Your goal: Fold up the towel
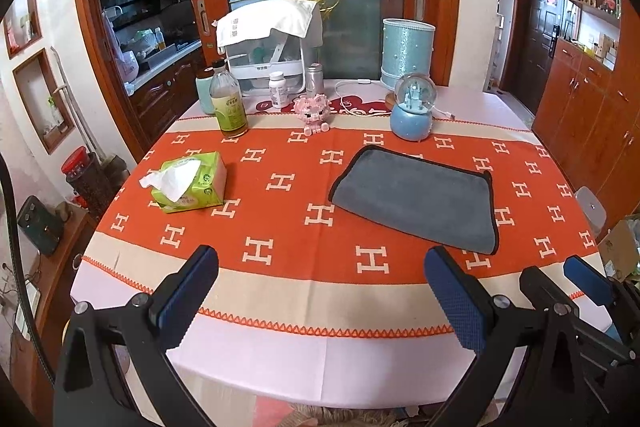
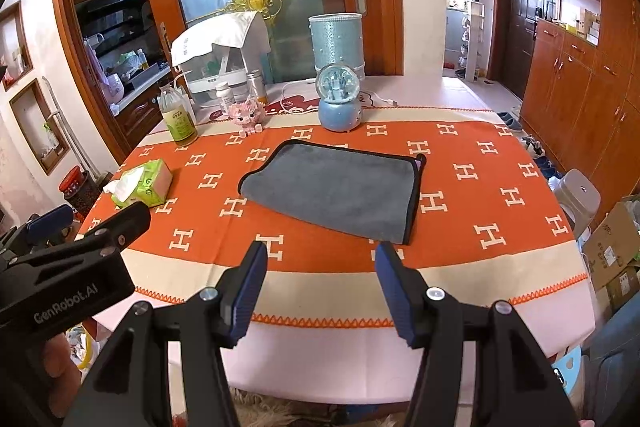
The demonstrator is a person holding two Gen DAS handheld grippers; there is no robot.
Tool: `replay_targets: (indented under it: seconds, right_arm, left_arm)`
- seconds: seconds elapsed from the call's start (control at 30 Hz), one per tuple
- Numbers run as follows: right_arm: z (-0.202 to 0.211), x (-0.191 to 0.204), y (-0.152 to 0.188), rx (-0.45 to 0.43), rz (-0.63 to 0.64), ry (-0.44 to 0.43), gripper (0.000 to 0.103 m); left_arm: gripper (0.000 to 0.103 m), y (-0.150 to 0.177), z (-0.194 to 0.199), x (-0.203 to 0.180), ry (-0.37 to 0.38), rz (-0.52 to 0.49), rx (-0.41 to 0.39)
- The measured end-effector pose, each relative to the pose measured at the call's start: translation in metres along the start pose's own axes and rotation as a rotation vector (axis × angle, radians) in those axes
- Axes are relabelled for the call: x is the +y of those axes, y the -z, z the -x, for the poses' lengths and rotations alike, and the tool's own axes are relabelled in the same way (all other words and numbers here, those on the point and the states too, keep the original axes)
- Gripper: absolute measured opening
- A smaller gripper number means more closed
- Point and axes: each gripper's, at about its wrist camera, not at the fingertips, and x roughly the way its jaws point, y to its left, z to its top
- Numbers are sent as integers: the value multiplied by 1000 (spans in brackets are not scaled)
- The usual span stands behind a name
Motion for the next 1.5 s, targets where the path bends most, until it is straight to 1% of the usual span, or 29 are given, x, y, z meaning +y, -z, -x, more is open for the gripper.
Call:
replay_targets:
  seconds: [0.7,1.5]
  right_arm:
    - [-1,0,-2,-6,-2,14,57]
    - [-2,-1,-1,-1,-3,17,57]
  left_arm:
    - [102,0,-4,-5,12,-40,2]
    - [102,1,-12,-2,28,-43,25]
